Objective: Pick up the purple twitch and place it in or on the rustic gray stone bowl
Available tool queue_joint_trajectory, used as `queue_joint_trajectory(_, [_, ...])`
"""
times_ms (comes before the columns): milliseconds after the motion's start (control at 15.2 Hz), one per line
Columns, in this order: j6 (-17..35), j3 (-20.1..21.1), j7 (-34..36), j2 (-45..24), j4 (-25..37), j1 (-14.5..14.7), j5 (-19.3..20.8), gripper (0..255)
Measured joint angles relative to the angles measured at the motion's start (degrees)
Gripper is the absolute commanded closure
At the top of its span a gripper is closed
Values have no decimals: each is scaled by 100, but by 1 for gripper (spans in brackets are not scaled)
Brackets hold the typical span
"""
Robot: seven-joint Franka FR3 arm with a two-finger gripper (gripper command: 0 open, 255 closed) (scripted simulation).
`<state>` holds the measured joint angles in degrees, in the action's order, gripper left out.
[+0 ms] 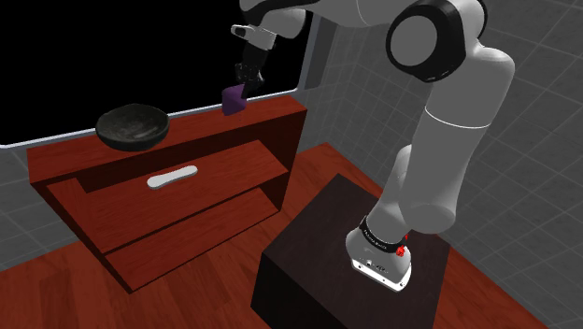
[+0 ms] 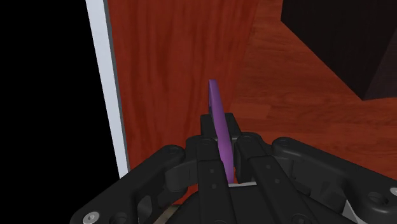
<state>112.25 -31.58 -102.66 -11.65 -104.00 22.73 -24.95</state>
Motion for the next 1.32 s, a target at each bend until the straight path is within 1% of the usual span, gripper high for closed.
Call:
queue_joint_trajectory(660, [-628, -47, 275, 207, 502, 6, 205, 255])
queue_joint_trajectory(1320, [-1333, -77, 488, 216, 1230, -43, 270, 255])
